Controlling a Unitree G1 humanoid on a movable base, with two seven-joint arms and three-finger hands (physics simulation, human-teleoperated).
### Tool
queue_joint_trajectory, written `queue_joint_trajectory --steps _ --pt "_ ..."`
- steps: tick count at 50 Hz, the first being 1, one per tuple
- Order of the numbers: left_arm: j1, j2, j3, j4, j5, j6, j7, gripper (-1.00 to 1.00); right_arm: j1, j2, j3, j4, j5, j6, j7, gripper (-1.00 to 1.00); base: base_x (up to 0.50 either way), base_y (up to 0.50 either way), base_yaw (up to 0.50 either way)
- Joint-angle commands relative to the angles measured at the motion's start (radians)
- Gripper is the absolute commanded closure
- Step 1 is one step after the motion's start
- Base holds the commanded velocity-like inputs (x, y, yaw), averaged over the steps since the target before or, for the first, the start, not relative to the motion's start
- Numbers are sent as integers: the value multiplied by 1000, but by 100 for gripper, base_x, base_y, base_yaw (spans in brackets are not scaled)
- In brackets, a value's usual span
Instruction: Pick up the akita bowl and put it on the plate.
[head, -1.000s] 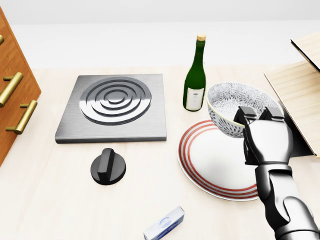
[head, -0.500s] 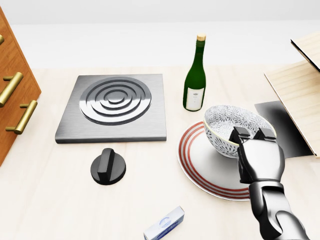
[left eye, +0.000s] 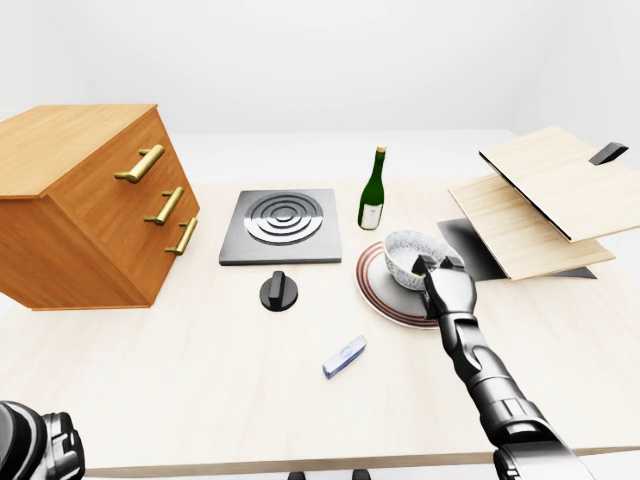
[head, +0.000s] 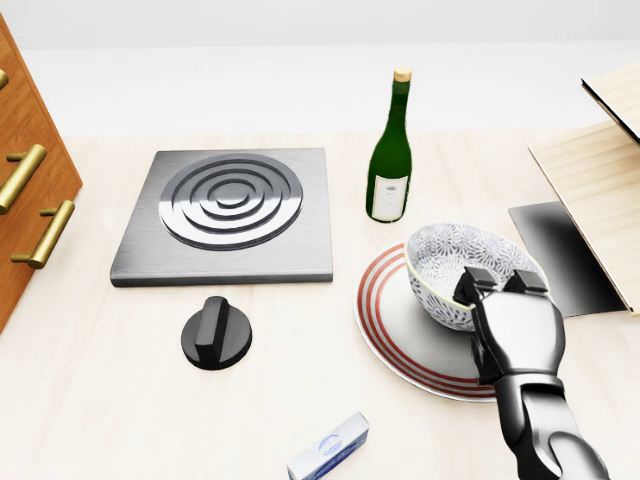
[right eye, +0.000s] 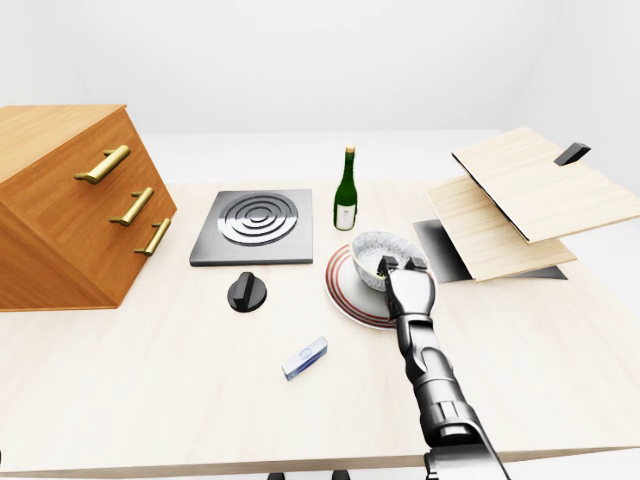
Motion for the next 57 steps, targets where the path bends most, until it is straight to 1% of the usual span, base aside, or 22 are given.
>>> queue_joint_trajectory --steps 1,5,10,12,16,17,18,19,20,22,25,26,28,29,30,31,32,34,36,43,48,57 --pt "0 0 -1 0 2 0 0 -100 5 0 -6 -4 4 0 0 -100 0 0 0" --pt "1 -2 -1 -2 3 0 0 -100 13 -5 -5 -31 -3 0 0 -100 0 0 0" --pt "-2 2 0 -3 -5 0 0 -100 81 -1 -45 -257 40 0 3 -100 0 0 0" --pt "-4 4 -2 -3 -7 0 0 -100 105 7 -59 -336 47 0 97 -100 0 0 0" --pt "-4 4 -2 -3 -7 0 0 -100 108 9 -62 -344 44 0 103 -100 0 0 0" --pt "2 0 -2 -3 1 0 0 -100 144 28 -82 -533 70 26 306 -100 0 0 0" --pt "-1 3 0 -4 -6 0 0 -100 139 68 -96 -761 110 162 554 -100 0 0 0" --pt "-1 3 0 -4 -7 0 0 -100 139 72 -97 -784 109 175 576 -100 0 0 0" --pt "1 1 -1 -4 -3 0 0 -100 109 71 -89 -881 94 175 676 -100 0 0 0" --pt "-1 4 0 -4 -8 0 0 -100 72 73 -87 -948 78 175 764 -100 0 0 0" --pt "-1 4 0 -4 -8 0 0 -100 71 75 -89 -952 76 175 769 -100 0 0 0" --pt "1 3 0 -3 -4 0 0 -100 -118 55 -81 -1134 59 175 1042 -100 0 0 0" --pt "4 1 1 -4 1 0 0 -100 -249 56 -86 -1179 51 175 1162 -100 0 0 0" --pt "4 0 1 -4 2 0 0 -100 -256 55 -85 -1180 51 175 1167 -100 0 0 0" --pt "3 2 2 -4 -1 0 0 -100 -323 90 -99 -1189 54 175 1222 -100 0 0 0" --pt "2 3 2 -4 -3 0 0 -100 -347 69 -92 -1184 58 175 1222 -100 0 0 0" --pt "-3 8 3 -3 -12 0 0 -100 -409 21 -85 -1163 46 175 1222 -100 0 0 0" --pt "-4 12 3 -3 -18 0 0 -100 -458 18 -83 -1151 41 175 1222 -100 0 0 0" --pt "0 10 2 -4 -12 0 0 -100 -549 -15 -75 -1124 33 175 1222 -100 0 0 0" --pt "-4 12 0 -2 -14 0 0 -100 -741 -58 -85 -1058 27 175 1222 -100 0 0 0" --pt "-4 9 -1 -3 -11 0 0 -100 -819 -59 -87 -1041 -7 175 1222 -100 0 0 0" --pt "0 2 -1 -3 0 0 0 -100 -938 -99 -87 -1004 17 175 1222 -100 0 0 0"
